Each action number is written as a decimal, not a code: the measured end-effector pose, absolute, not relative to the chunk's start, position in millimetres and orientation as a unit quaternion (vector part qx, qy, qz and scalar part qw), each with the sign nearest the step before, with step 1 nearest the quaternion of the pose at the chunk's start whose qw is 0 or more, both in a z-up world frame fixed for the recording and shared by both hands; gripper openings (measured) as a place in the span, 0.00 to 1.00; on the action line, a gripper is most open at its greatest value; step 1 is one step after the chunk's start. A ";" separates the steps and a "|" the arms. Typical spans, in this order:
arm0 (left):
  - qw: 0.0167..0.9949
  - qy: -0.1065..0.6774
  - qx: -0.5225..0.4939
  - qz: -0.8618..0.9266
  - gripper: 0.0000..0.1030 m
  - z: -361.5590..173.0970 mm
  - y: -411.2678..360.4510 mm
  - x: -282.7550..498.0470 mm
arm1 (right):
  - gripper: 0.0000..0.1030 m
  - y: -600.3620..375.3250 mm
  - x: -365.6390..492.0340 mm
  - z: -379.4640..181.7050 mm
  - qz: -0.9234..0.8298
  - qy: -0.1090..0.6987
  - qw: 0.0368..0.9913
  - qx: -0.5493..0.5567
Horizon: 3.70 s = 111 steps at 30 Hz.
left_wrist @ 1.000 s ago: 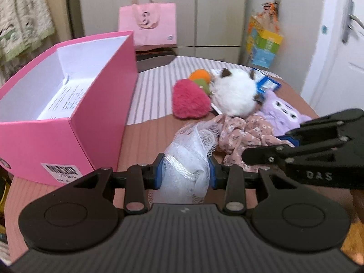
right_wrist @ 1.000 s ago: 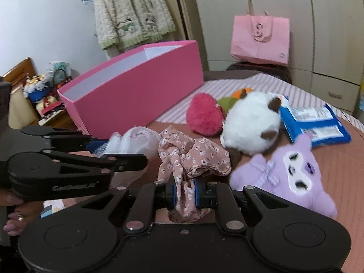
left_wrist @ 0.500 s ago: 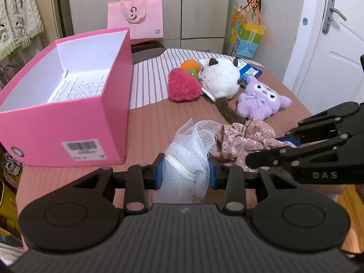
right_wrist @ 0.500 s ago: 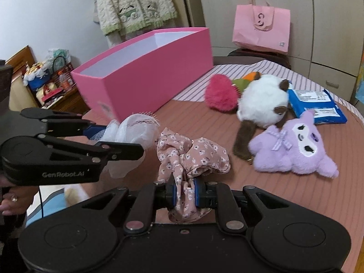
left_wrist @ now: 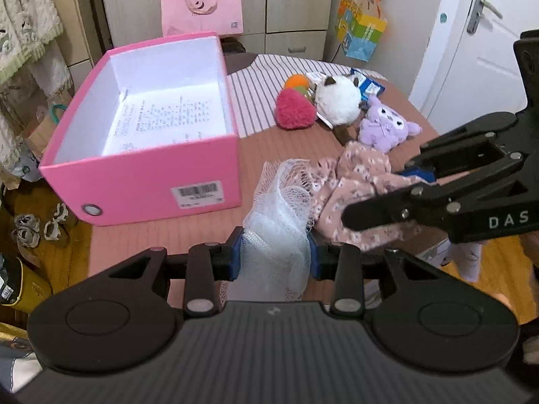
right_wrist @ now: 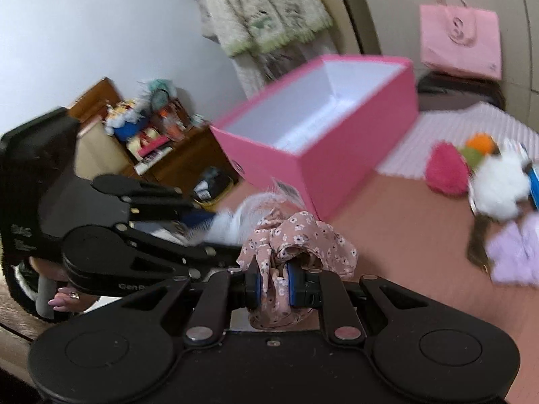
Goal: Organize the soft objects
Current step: 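Carry the lace pouch with the left tool while the right tool carries the scrunchie into the pink box, then open both tools to drop the pouch and scrunchie into the box, then move the left tool to the purple plush doll and grasp it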
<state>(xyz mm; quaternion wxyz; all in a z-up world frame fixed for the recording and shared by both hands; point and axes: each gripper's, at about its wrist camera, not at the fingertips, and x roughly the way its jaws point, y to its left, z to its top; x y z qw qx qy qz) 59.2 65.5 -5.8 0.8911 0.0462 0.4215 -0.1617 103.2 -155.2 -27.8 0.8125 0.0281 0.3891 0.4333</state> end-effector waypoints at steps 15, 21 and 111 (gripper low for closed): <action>0.912 0.376 0.063 -0.153 0.35 48.9 107.3 137.5 | 0.17 -107.0 162.7 33.4 0.405 0.330 0.852 -0.026; 0.918 0.365 0.053 -0.149 0.36 45.9 122.6 206.7 | 0.17 -84.5 213.8 40.8 0.378 0.304 0.873 -0.049; 0.869 0.393 0.059 -0.294 0.83 4.1 -21.8 128.5 | 0.72 -268.0 108.2 -20.8 0.268 0.366 0.888 -0.072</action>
